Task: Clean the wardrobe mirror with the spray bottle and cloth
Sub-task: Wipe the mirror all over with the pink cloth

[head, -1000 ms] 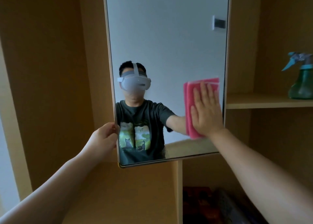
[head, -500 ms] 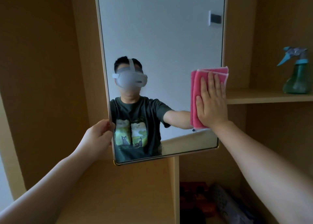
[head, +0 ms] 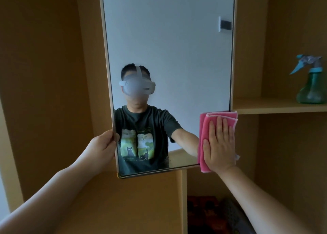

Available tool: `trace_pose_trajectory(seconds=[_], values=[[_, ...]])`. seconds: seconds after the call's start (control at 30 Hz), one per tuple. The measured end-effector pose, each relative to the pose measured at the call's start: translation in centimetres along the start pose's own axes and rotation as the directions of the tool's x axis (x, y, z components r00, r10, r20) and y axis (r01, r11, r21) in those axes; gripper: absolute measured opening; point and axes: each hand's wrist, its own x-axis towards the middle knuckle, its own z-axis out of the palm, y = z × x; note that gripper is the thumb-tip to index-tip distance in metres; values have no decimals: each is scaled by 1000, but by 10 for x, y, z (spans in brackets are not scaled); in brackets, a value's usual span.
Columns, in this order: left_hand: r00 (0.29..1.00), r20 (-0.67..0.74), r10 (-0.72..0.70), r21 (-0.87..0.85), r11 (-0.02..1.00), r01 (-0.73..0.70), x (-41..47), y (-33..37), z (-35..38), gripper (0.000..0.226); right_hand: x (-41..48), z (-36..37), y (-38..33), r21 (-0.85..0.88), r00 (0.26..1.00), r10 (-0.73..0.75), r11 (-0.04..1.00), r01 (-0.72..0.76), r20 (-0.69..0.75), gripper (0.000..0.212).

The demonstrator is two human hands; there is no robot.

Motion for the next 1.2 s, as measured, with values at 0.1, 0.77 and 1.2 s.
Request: trace_pose_trajectory(seconds=[0.1, 0.77, 1.2], values=[[1000, -3, -3, 6, 1000, 3, 1, 0, 1, 20, -1, 1, -6, 16, 999, 34, 999, -34, -10, 61], [1000, 29, 11, 35, 999, -12, 2, -2, -3, 18, -23, 18, -91, 67, 999, -25, 997, 27, -21, 63], [998, 65, 26, 16, 999, -27, 3, -3, -5, 18, -50, 32, -183, 92, 977, -203, 974, 209, -68, 66]])
